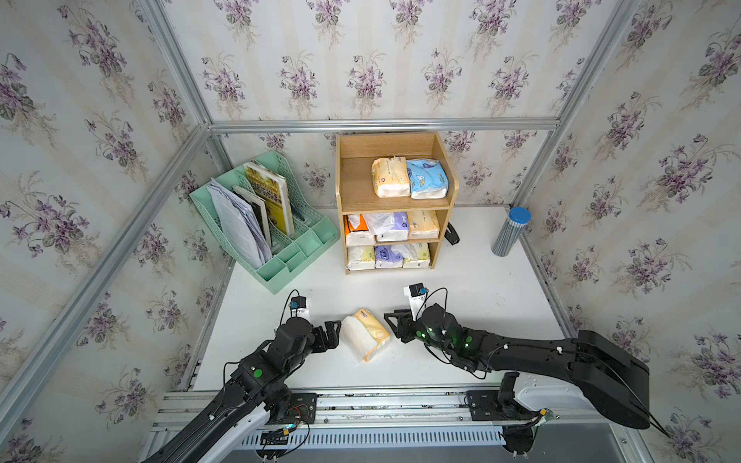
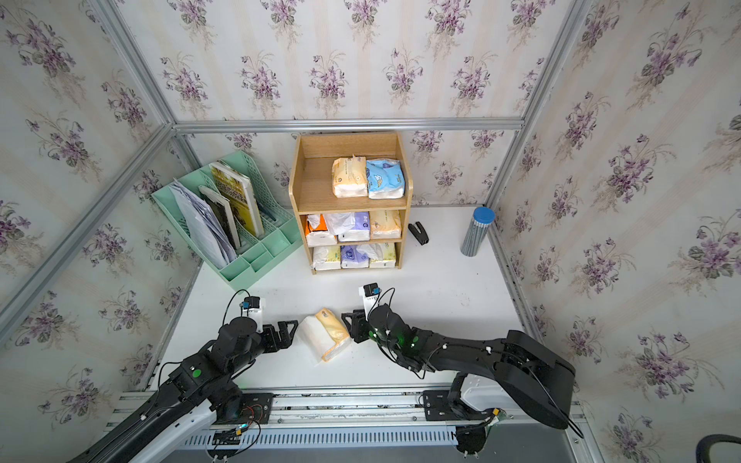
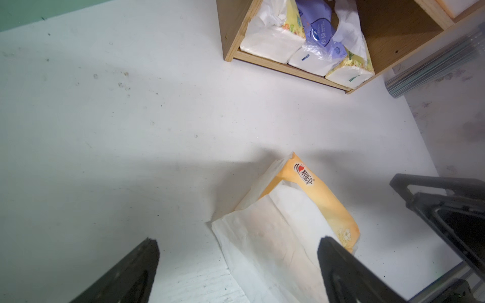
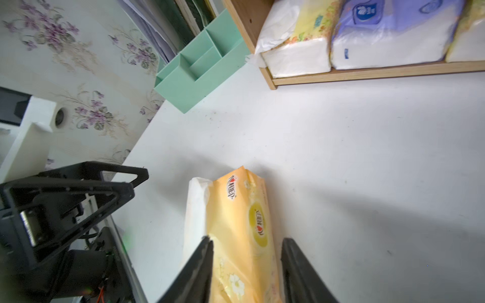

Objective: Remove the tissue boxes from the shelf
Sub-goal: Place the box of tissues at the center of the board.

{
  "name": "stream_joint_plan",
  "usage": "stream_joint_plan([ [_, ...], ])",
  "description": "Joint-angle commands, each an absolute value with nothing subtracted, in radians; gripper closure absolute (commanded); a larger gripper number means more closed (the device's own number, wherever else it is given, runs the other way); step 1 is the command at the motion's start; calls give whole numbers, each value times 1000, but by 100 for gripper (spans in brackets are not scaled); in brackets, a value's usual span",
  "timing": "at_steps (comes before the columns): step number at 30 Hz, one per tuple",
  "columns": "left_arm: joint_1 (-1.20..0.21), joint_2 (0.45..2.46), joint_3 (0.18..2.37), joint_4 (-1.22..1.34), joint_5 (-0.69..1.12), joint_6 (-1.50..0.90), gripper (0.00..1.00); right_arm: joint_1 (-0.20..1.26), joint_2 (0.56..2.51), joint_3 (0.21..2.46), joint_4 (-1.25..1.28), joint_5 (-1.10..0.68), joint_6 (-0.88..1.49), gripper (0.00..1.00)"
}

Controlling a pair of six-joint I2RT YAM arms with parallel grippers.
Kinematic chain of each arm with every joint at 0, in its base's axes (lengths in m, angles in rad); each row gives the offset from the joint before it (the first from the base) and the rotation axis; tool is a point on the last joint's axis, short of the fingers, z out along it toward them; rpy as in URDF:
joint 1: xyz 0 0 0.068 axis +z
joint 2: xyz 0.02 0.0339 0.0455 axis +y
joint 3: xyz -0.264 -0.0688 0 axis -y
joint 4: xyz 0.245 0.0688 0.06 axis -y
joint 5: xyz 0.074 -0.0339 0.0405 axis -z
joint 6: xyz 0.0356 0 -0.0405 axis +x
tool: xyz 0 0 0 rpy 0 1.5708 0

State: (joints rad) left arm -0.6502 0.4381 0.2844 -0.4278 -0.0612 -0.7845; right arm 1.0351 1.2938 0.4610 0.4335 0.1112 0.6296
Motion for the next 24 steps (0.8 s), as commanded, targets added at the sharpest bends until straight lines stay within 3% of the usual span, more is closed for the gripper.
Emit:
stream_joint_plan([
  [1,-670,452,267,-335,-28,-835,1,1035,1336,497,283,42,627,70],
  [4,-708,460,276,-340,-53,-843,1,1036,1370,453,376,-25,675,76],
  [16,-845,581,274,-229,-118,-890,1,1159,1504,440,601,-53,851,72],
  [20,-885,613,349,-298,-205,-872,1,1174,1466,448,550,-14,860,68],
  [24,-897,557,488,-526,-307,-833,1,1174,1273,449,330,137,828,63],
])
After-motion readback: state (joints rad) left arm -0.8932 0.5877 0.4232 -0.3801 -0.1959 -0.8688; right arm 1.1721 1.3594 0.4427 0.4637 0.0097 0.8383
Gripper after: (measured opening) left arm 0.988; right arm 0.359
